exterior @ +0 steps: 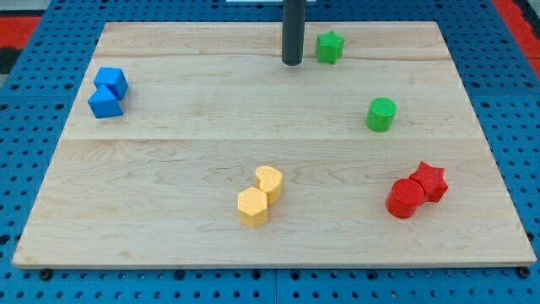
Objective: Move the green star slightly towards the top side of the board
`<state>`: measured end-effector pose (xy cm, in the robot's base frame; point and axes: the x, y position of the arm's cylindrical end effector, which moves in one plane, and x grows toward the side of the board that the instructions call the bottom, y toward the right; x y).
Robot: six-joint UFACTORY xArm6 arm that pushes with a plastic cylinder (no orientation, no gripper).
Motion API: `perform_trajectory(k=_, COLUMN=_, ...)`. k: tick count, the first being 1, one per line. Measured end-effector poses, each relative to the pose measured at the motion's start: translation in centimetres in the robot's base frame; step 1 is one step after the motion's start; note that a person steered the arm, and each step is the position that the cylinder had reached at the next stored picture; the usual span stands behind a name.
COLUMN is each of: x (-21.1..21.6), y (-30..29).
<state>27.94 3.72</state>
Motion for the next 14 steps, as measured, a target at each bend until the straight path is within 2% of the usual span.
perform_trajectory(k=2, x=0.3, y=7.2)
perform_trajectory(k=3, x=0.8, y=6.5)
perform_trajectory(k=7, x=6.0, y=-7.9)
perform_trajectory(k=9, x=6.7, y=-8.9)
perform_trajectory(k=11, x=11.8, y=-12.6)
perform_trajectory(k=12, x=11.6, y=-11.1)
perform_trajectory(k=13, x=9.4, y=-4.2)
perform_trajectory(k=14, x=8.2, y=-0.6)
